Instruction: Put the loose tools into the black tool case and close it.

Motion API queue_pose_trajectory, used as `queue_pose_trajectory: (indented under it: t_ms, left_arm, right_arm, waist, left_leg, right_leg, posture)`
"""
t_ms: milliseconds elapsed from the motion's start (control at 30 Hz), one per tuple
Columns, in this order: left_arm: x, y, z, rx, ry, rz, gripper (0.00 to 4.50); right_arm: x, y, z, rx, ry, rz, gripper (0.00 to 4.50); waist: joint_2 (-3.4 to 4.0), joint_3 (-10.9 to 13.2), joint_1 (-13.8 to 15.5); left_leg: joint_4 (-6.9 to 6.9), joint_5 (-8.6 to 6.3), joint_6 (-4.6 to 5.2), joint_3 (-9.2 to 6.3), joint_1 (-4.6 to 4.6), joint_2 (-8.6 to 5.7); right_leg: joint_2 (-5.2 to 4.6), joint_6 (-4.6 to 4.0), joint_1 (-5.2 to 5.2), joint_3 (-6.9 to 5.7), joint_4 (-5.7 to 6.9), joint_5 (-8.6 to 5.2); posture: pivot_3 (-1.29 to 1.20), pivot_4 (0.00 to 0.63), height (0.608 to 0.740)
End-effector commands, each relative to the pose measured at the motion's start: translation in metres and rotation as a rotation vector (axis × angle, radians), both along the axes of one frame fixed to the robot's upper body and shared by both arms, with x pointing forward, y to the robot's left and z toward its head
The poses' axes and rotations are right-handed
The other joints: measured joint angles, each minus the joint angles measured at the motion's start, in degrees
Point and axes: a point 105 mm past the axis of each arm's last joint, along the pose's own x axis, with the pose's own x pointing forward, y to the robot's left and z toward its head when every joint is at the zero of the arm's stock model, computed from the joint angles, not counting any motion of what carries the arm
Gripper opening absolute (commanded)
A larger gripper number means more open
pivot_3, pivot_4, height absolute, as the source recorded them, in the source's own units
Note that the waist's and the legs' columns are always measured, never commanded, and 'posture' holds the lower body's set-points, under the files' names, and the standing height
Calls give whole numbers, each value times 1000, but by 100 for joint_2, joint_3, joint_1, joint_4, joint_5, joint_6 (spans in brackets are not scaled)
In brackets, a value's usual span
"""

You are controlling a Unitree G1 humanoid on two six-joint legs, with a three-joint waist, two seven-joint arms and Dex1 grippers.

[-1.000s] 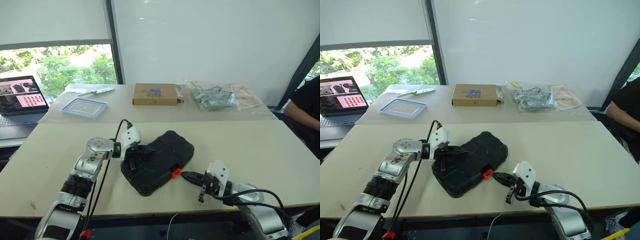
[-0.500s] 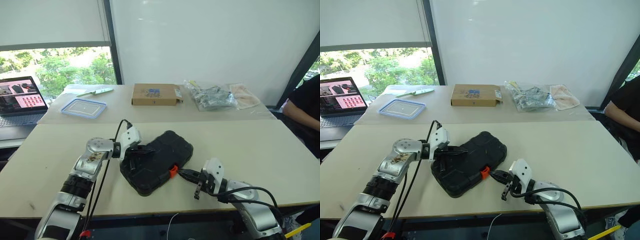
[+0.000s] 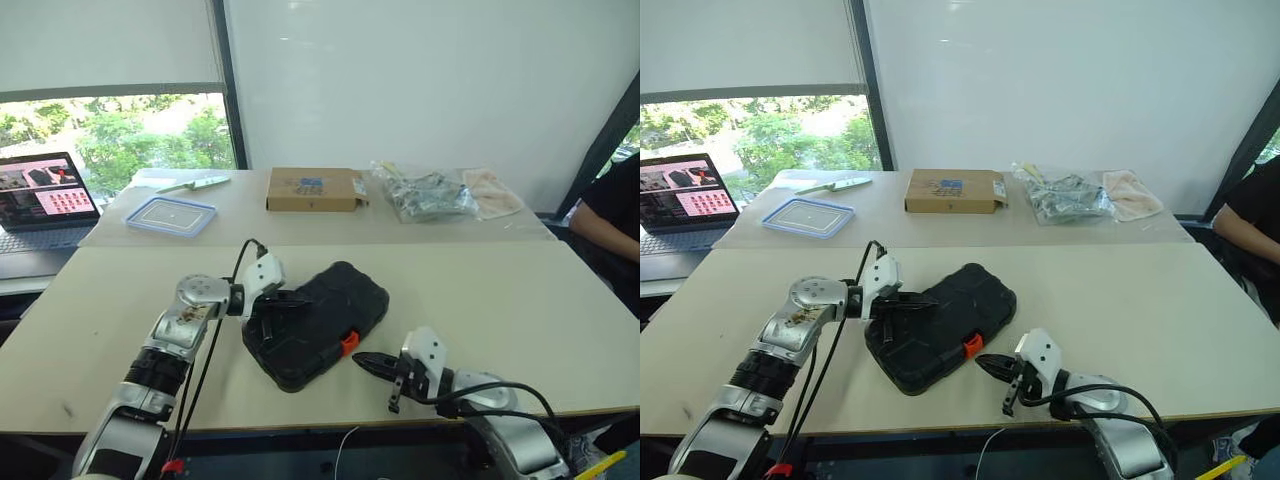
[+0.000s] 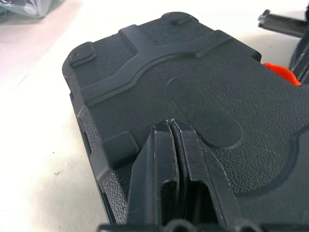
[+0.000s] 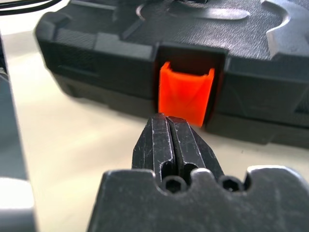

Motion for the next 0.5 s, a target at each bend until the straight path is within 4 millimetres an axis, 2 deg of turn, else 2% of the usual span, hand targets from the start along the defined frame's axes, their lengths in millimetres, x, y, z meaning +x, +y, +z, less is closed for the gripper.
queue_pose_trajectory:
  t_ms: [33, 333, 500]
  left_arm:
    - [-8, 9, -45, 99, 151, 27, 112]
    - [-6, 10, -46, 109, 156, 44, 112]
    - [-7, 14, -51, 126, 170, 61, 112]
  right_arm:
    - [6, 3, 8, 11, -54, 5, 0]
    - [21, 13, 17, 39, -104, 21, 0]
    - [20, 16, 23, 40, -117, 41, 0]
  waist:
    - [0, 0, 2]
    - [0, 0, -17]
    - [0, 0, -19]
  left_leg:
    - [0, 0, 0, 0, 0, 0]
    - [0, 2, -3, 0, 1, 1]
    - [0, 3, -4, 0, 1, 1]
  right_leg:
    - [0, 0, 0, 0, 0, 0]
    - [1, -1, -1, 0, 4, 0]
    - [1, -1, -1, -1, 4, 0]
  posture:
    - [0, 150, 740]
    - [0, 150, 740]
    - [0, 150, 740]
